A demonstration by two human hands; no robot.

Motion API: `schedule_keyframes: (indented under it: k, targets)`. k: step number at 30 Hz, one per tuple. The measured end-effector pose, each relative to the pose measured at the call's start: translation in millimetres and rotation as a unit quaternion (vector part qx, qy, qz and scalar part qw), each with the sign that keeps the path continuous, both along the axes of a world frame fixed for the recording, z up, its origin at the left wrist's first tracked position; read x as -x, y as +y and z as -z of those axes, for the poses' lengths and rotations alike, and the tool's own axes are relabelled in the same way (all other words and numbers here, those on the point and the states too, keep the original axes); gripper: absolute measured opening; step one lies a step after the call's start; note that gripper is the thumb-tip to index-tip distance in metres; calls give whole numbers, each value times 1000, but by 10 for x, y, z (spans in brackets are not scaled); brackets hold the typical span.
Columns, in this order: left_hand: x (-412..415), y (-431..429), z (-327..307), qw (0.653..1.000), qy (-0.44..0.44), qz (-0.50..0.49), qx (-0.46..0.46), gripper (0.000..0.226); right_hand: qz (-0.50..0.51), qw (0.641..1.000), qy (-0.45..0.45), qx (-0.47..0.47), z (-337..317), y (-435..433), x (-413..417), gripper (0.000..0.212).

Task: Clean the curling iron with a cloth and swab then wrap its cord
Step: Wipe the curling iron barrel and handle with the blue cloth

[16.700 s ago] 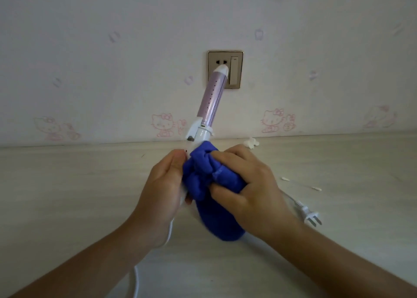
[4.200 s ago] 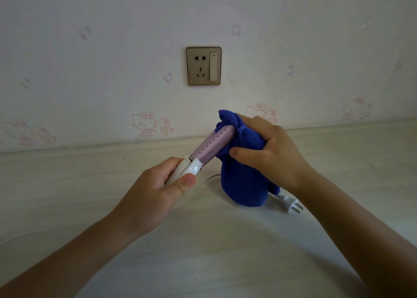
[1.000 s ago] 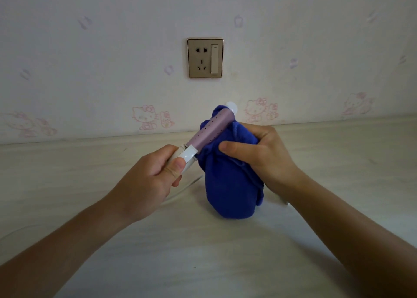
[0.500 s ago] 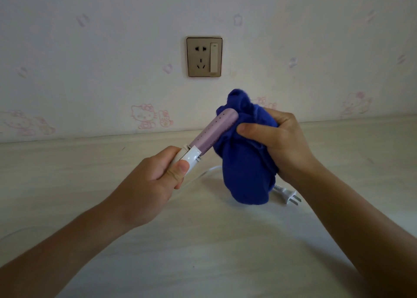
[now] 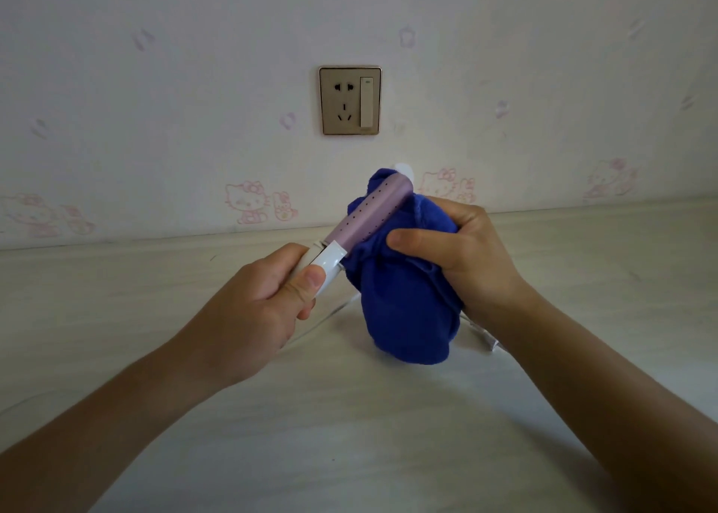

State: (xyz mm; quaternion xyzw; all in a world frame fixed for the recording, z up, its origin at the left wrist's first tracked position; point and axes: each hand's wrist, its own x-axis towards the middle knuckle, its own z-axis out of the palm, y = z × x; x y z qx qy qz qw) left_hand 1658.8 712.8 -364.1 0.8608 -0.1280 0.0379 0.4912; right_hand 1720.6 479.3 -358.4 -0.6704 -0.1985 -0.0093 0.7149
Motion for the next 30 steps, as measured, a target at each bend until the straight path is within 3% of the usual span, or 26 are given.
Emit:
schedule_keyframes:
  k: [5, 11, 14, 18, 22, 27, 30]
  targets:
    - [-39, 125, 60, 999, -11, 19, -36, 41, 43, 997, 36, -61, -73, -169, -113, 10]
    - [-86, 125, 94, 998, -39, 7, -45, 32, -37, 998, 44, -7, 70, 57, 11, 14]
    - [-80, 153, 117, 998, -31, 7, -46, 28, -30, 998, 31, 35, 112, 117, 36, 9]
    - [-77, 178, 123, 999, -22, 9, -43, 30, -3, 998, 29, 57, 139, 164, 56, 9]
    - [-76, 130, 120, 1000, -17, 10, -15, 29, 18, 999, 9, 26, 110, 198, 73, 30]
    - [-111, 105, 55, 999, -36, 16, -13, 26, 73, 997, -9, -12, 111, 177, 68, 22]
    - [-145, 153, 76, 999, -38, 14, -29, 38, 130, 990, 17, -43, 76, 79, 3, 14]
